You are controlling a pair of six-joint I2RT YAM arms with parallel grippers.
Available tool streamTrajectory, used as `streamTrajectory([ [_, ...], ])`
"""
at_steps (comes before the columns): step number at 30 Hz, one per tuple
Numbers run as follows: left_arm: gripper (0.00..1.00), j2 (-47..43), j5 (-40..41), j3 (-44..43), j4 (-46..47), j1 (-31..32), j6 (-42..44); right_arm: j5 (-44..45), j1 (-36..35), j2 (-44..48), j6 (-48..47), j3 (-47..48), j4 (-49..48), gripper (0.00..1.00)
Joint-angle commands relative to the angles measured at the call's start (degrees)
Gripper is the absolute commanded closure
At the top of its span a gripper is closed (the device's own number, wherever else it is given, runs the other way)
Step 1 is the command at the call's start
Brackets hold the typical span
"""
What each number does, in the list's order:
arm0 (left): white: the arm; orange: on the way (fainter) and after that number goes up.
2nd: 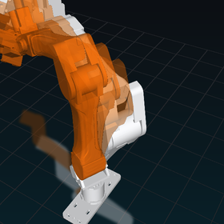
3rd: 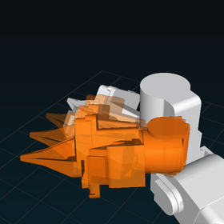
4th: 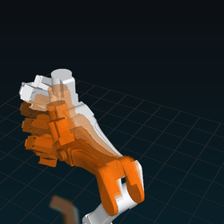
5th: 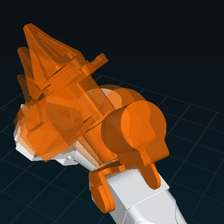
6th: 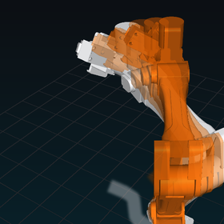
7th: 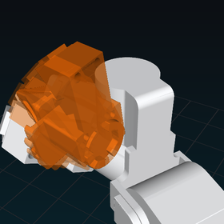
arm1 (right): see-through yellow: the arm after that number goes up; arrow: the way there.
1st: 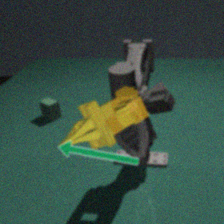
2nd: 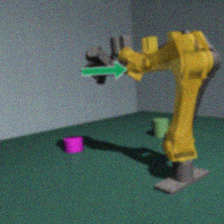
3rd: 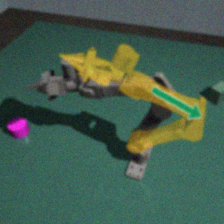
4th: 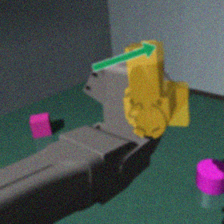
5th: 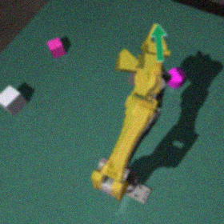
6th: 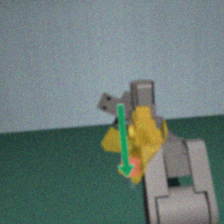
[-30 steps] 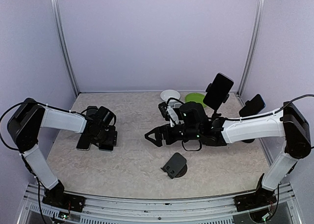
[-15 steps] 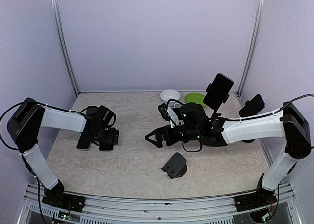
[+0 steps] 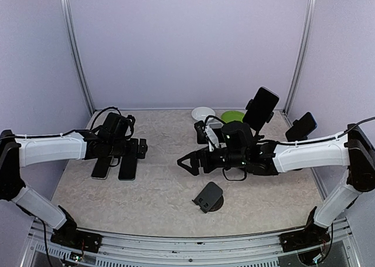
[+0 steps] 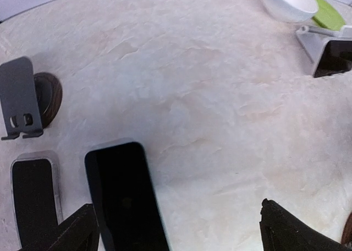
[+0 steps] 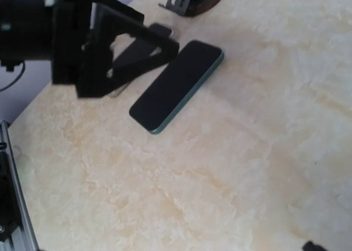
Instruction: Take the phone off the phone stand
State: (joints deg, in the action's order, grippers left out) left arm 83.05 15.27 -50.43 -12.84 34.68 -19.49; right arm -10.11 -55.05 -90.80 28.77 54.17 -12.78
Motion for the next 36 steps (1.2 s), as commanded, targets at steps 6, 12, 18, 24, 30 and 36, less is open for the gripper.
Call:
streamTrajectory([
  [6, 0.01, -3.34, -5.20, -0.42, 9.05, 11.65, 3.94, 4.41, 0.70, 9.61, -2.06, -4.64, -2.08, 0.00],
  [12, 0.01, -0.30, -5.27, 0.34, 13.55, 20.34, 4.15, 7.65, 1.11, 15.85, -4.23, -6.52, -0.62, 0.00],
  [18, 0.01, 6.55, -4.32, -1.65, 18.19, 28.70, 4.46, 9.94, 1.53, 21.84, -5.07, -8.47, 0.50, 0.00],
  [24, 0.01, 16.03, -4.74, -6.41, 20.27, 33.30, 2.75, 10.98, 1.76, 25.90, -5.26, -10.51, 0.24, 0.00],
  [30, 0.01, 22.00, -5.97, -10.77, 20.63, 35.26, 2.98, 10.76, 1.74, 27.01, -5.13, -11.43, 0.46, 0.00],
  [36, 0.01, 25.13, -8.26, -12.14, 21.49, 35.28, 3.11, 10.82, 1.78, 27.70, -5.07, -12.16, 0.54, 0.00],
])
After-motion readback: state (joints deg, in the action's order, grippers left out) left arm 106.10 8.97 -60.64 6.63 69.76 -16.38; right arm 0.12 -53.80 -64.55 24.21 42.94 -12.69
